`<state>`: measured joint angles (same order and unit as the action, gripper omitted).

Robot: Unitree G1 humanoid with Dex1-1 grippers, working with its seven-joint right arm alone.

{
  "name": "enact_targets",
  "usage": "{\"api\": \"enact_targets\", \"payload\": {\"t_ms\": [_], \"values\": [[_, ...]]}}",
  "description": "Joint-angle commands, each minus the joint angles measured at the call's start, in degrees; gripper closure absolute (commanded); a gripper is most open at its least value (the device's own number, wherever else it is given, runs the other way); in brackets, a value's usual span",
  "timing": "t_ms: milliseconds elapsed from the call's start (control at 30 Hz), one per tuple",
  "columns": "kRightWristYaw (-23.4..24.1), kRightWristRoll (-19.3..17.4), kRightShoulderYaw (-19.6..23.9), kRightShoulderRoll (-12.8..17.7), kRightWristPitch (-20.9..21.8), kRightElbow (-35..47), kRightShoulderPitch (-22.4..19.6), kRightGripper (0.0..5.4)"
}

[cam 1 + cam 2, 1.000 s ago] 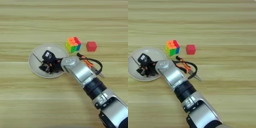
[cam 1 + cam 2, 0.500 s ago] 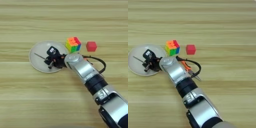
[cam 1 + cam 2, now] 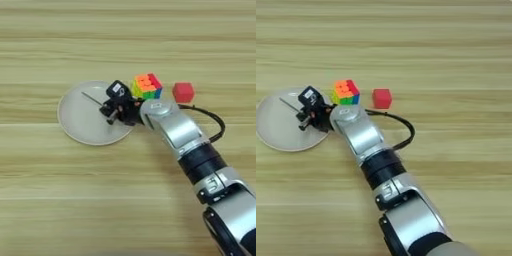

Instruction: Move the objects on the table

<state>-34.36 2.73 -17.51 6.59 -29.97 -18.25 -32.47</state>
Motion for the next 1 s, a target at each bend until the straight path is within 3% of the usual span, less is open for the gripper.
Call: {"api": "enact_targets", "payload": {"t_ms": [33, 1000], "values": [[0.4, -1.3, 2.9, 1.4, -0.1, 7.6, -3.6, 4.56], [-0.6, -6.2, 14.0, 12.1, -4.8, 20.3, -0.5, 4.56]]}}
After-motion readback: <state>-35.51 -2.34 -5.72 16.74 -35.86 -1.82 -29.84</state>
